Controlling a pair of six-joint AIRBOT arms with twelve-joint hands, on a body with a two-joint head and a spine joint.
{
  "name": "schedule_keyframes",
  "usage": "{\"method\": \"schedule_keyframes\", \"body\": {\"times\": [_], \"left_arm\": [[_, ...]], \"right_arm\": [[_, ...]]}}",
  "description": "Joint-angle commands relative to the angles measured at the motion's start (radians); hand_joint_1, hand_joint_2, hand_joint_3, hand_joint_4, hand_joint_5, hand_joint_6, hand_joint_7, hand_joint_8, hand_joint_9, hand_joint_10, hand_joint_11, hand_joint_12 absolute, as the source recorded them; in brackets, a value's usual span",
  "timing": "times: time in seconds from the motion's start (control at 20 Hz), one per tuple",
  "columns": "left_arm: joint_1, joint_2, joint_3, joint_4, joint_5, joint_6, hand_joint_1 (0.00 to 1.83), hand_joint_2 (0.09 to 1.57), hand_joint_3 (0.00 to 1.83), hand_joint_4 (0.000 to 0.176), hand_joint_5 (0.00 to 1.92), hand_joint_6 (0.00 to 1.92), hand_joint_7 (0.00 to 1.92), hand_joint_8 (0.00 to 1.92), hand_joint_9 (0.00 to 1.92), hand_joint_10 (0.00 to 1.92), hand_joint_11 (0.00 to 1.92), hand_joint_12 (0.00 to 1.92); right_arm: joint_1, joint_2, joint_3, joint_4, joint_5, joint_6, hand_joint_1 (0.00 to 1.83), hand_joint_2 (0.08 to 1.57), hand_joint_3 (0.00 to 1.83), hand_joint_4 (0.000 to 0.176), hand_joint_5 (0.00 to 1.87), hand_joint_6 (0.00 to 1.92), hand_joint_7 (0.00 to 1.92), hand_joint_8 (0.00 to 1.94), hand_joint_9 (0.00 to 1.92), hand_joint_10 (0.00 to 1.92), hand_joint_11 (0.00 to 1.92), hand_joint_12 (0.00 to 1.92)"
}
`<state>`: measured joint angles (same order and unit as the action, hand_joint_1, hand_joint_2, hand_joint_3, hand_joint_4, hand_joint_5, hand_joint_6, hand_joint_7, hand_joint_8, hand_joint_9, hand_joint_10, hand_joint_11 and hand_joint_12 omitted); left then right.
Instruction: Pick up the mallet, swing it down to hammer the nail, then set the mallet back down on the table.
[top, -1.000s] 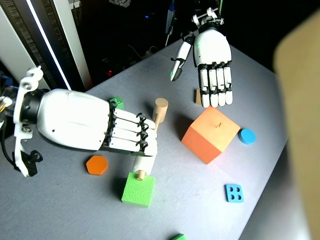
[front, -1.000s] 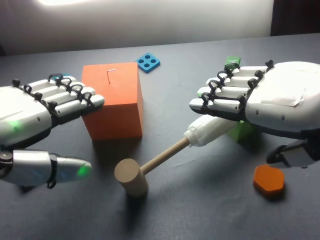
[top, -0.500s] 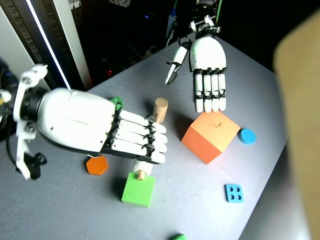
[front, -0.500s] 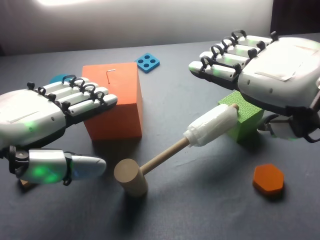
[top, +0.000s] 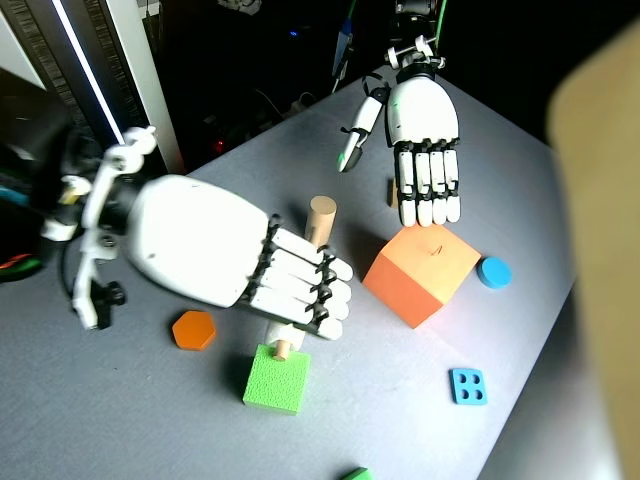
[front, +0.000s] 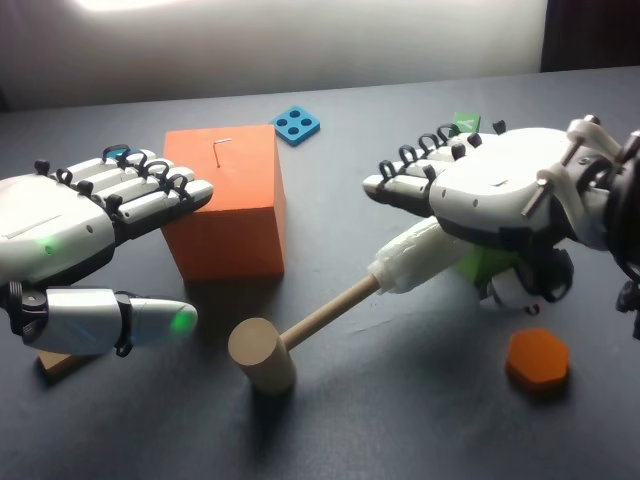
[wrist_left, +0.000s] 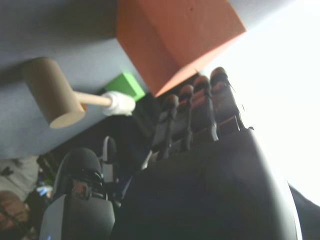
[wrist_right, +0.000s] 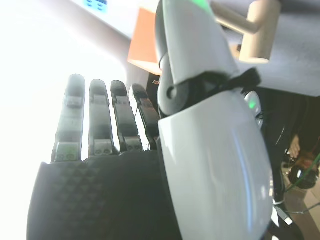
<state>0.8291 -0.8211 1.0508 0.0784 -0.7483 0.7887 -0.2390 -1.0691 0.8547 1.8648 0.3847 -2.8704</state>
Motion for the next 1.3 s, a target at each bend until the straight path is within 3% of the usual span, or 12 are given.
{"method": "schedule_keyframes", "body": {"times": [0.0,0.3,0.45,0.55,0.8,0.9,1.25], "left_arm": [[-0.001,-0.002,0.002,-0.017,-0.107,0.005,0.00,1.20,0.00,0.000,0.00,0.00,0.00,0.00,0.00,0.00,0.00,0.00],[0.002,-0.003,0.003,-0.038,-0.101,0.028,0.00,1.20,0.00,0.000,0.00,0.00,0.00,0.00,0.00,0.00,0.00,0.00],[0.003,-0.005,0.005,-0.041,-0.094,0.032,0.00,1.20,0.00,0.000,0.00,0.00,0.00,0.00,0.00,0.00,0.00,0.00],[0.003,-0.010,0.007,-0.041,-0.093,0.033,0.00,1.20,0.00,0.000,0.00,0.00,0.00,0.00,0.00,0.00,0.00,0.00],[0.008,-0.021,0.011,-0.045,-0.091,0.035,0.00,1.19,0.00,0.000,0.01,0.00,0.00,0.00,0.00,0.00,0.00,0.00],[0.008,-0.023,0.010,-0.045,-0.087,0.035,0.00,1.19,0.00,0.000,0.01,0.00,0.00,0.00,0.00,0.00,0.00,0.00],[0.020,-0.025,0.005,-0.056,-0.085,0.031,0.00,1.20,0.00,0.000,0.02,0.01,0.00,0.00,0.00,0.00,0.00,0.00]], "right_arm": [[0.019,-0.003,0.010,-0.031,-0.001,-0.012,1.36,0.98,0.00,0.000,0.00,0.00,0.00,0.00,0.00,0.00,0.00,0.20],[-0.010,-0.070,0.087,0.038,-0.029,-0.073,1.40,0.98,0.00,0.000,0.00,0.00,0.00,0.00,0.00,0.00,0.00,0.18],[-0.007,-0.108,0.127,0.043,-0.034,-0.072,1.41,0.97,0.00,0.000,0.00,0.00,0.00,0.00,0.00,0.00,0.00,0.28],[-0.011,-0.123,0.144,0.047,-0.038,-0.073,1.39,0.99,0.00,0.000,0.00,0.00,0.00,0.00,0.00,0.00,0.00,0.17],[-0.017,-0.149,0.167,0.048,-0.054,-0.074,1.40,0.99,0.00,0.000,0.00,0.00,0.00,0.00,0.00,0.00,0.00,0.14],[-0.021,-0.165,0.180,0.048,-0.052,-0.073,1.39,0.99,0.00,0.000,0.00,0.00,0.00,0.00,0.00,0.00,0.00,0.29],[-0.042,-0.211,0.214,0.048,-0.046,-0.079,1.42,1.00,0.00,0.000,0.00,0.00,0.00,0.00,0.00,0.00,0.00,0.28]]}}
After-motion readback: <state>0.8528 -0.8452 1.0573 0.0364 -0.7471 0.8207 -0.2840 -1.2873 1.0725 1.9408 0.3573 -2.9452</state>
